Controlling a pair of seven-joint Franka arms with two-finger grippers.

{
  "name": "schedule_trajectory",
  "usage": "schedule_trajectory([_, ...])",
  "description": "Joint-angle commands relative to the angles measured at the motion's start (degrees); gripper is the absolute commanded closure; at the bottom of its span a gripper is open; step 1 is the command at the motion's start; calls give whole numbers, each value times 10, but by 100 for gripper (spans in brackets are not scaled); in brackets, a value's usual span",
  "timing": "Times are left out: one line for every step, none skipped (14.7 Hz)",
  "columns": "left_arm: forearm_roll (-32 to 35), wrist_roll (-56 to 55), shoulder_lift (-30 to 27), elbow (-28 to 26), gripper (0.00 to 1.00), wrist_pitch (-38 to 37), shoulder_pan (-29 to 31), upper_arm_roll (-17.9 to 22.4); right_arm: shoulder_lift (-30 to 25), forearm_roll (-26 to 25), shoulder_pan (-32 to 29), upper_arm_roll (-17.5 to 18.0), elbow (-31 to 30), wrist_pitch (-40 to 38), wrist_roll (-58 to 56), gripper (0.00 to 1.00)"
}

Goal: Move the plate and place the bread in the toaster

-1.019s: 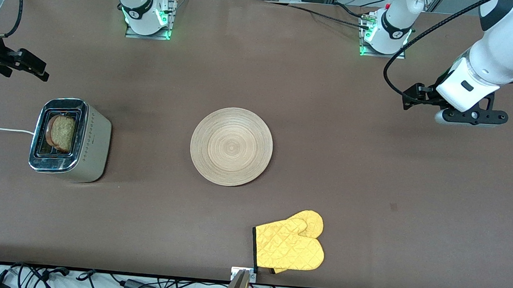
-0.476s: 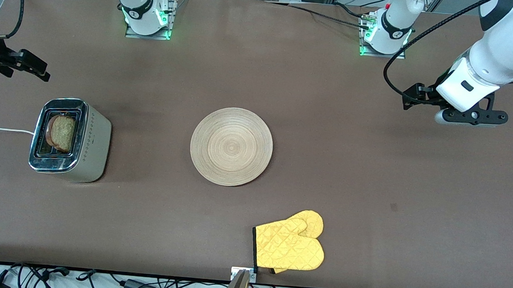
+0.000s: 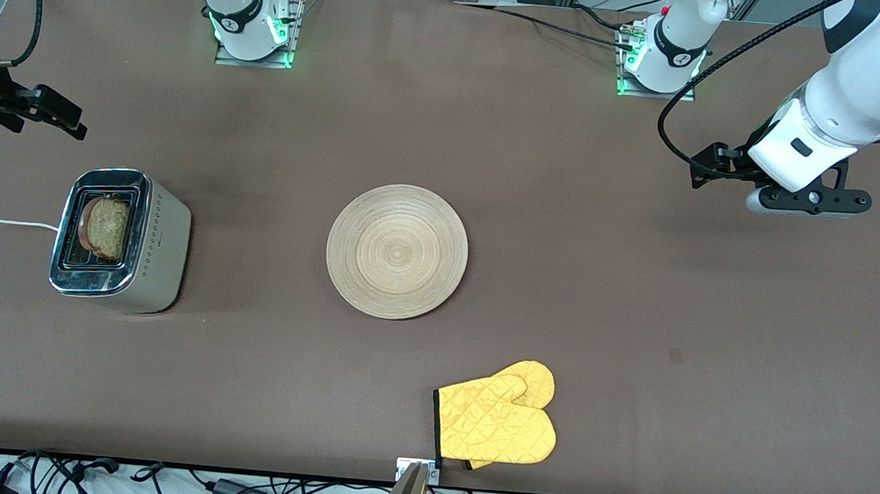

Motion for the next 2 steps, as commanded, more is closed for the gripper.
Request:
schedule_trajectory([-8, 11, 5, 13, 0, -11, 2, 2, -3, -3, 0, 2, 0, -5, -5, 0])
schedule_trajectory([-8, 11, 5, 13, 0, -11, 2, 2, -4, -3, 0, 2, 0, -5, -5, 0])
